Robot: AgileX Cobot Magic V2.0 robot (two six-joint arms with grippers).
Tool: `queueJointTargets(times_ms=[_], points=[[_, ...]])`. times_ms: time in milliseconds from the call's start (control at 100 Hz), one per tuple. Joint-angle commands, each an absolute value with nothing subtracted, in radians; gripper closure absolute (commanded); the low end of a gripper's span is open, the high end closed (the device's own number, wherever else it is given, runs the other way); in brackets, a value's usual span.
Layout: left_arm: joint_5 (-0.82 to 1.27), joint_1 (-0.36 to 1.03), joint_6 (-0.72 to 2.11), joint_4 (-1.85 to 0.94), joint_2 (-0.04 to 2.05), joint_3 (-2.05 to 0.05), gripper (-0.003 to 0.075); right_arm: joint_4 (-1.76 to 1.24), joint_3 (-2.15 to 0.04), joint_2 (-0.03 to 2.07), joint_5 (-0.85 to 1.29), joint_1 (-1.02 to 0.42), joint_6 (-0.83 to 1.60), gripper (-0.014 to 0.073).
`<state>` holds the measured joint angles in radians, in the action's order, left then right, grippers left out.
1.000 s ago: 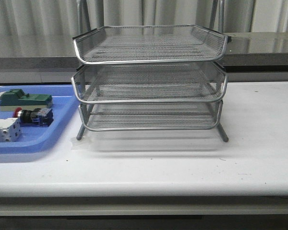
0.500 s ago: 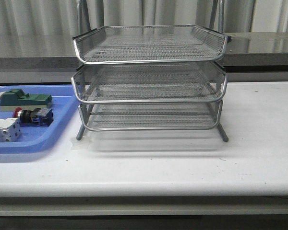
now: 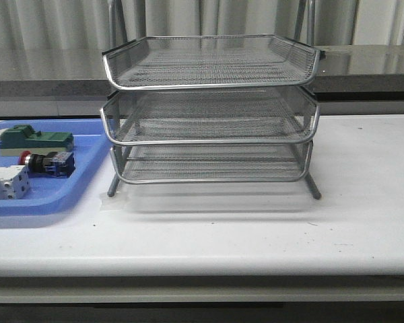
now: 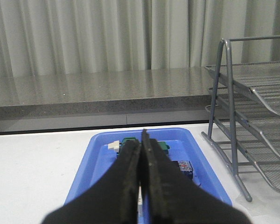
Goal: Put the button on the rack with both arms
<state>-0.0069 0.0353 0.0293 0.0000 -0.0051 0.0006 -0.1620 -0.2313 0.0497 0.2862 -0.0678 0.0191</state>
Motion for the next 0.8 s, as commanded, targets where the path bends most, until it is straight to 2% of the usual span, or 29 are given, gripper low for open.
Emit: queueJointTargets(times_ms=[0,260,660,730,790], points=[[-0.087,0.035,0.019,0.0,-0.038,0.049,0.074,-0.187,-0.354,0.152,0.337,-0.064,0.019,0.0654],[-0.087,0.035,0.019,0.0,-0.038,0.049,0.074,-0.276,-0.598,0.468,0.56,-0.064,0.019,0.0654],[-0.087,0.035,0.019,0.0,-0.038,0.049,0.074,-0.637,-0.627,0.797,0.505,-0.065,0.02,0.0649],[-0.087,0.035,0.019,0.0,-0.038,0.049,0.074,-0.673,-0.627,0.854,0.505,-0.067,0.02,0.0609],[-0.087,0.035,0.019,0.0,-0.038,0.049,0.074,-0.706,-0.627,0.904,0.504,-0.07,0.02,0.0529]])
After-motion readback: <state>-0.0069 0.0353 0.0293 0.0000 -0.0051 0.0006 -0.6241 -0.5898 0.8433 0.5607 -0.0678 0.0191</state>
